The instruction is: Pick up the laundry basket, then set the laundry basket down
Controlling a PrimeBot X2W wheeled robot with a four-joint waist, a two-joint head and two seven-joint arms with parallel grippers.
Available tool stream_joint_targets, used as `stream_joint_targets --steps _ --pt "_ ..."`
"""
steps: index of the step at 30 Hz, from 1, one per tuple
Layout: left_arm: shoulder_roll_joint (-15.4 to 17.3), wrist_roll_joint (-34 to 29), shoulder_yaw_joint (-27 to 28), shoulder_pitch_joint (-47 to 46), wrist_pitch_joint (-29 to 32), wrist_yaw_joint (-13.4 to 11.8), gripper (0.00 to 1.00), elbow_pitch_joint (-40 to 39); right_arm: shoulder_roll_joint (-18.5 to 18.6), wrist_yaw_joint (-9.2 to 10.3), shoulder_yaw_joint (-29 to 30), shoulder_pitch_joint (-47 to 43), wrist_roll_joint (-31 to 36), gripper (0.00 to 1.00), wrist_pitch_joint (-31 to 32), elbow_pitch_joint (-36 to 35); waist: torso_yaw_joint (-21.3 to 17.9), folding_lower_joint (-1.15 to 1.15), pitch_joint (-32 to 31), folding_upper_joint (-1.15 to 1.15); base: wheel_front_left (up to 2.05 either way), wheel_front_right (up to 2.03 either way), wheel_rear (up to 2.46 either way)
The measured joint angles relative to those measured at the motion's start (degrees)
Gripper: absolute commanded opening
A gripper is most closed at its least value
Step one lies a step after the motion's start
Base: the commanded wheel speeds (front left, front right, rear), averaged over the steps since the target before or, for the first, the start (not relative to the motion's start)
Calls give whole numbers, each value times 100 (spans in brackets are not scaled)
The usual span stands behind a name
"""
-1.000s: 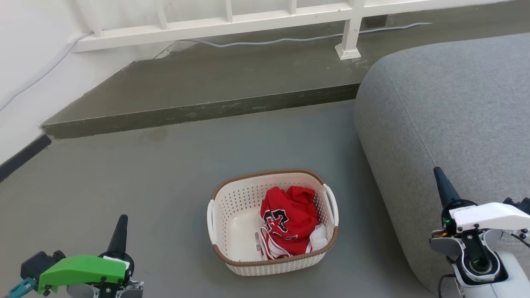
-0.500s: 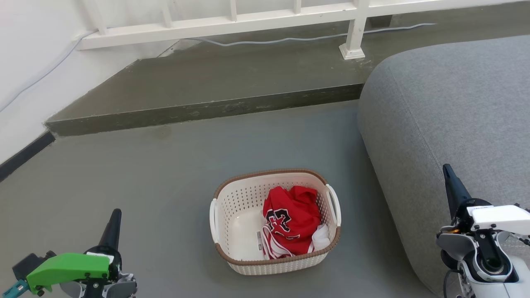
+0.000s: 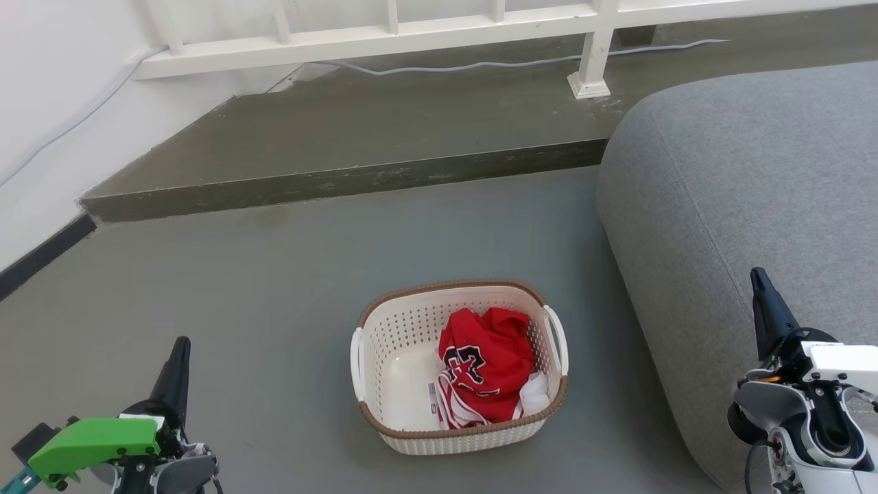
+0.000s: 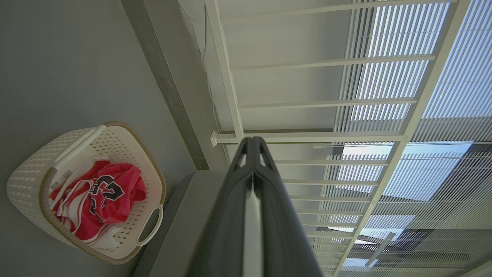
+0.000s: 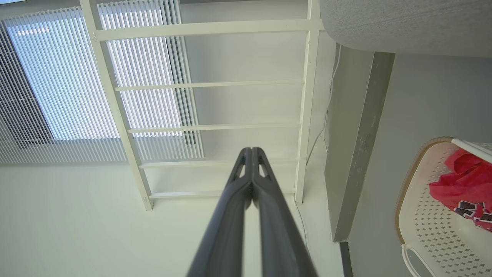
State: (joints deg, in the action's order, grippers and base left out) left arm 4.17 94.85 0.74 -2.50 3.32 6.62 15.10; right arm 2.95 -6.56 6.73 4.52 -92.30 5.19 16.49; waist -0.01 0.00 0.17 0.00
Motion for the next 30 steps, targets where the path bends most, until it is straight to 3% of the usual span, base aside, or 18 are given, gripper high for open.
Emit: stream_joint_targets --steps 30 --pt "0 26 19 -21 14 26 0 65 -12 0 10 0 -2 0 16 -4 0 0 -1 0 0 0 0"
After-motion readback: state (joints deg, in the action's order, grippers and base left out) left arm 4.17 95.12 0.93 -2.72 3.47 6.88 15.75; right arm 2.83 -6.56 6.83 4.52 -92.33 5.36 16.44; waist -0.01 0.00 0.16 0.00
